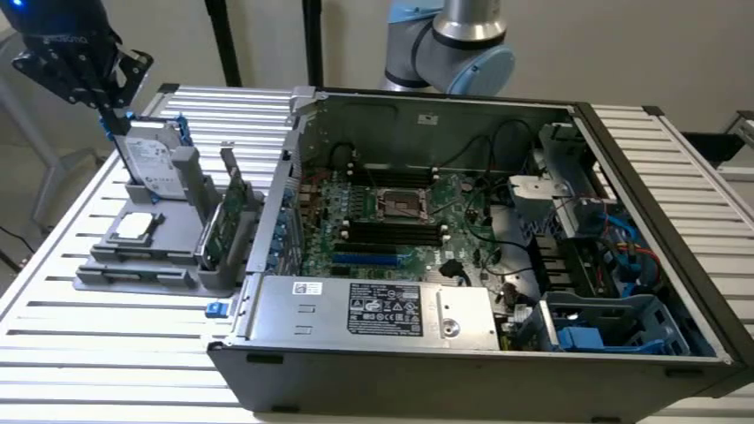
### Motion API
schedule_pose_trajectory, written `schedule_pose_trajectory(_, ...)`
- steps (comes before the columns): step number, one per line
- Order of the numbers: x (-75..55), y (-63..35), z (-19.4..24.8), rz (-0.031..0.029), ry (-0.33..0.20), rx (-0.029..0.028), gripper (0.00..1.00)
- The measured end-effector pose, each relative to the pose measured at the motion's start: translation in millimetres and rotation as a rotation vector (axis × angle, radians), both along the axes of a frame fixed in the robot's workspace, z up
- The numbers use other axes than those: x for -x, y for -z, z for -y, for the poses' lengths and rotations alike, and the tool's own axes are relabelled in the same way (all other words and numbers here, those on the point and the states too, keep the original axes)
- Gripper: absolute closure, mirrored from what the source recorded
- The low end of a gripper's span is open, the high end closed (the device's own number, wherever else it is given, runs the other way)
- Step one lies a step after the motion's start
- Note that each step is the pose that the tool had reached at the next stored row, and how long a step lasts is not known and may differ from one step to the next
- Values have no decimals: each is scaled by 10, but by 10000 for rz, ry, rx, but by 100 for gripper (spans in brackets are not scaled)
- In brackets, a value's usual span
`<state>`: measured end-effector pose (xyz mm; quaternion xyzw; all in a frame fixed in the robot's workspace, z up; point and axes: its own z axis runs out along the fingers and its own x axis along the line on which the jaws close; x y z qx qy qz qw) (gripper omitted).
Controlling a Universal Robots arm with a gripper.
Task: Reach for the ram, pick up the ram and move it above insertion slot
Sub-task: 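Reach for the ram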
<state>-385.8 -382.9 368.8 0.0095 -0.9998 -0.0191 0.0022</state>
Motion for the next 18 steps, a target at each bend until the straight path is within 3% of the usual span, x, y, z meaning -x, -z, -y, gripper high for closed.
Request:
schedule_pose_trajectory(4,9,-3,21,-5,-2,2,89)
schedule_pose_trajectory(11,52,4,296,-4,-1,1,89)
schedule_pose_trajectory(18,85,18,456,-76,-2,8,89)
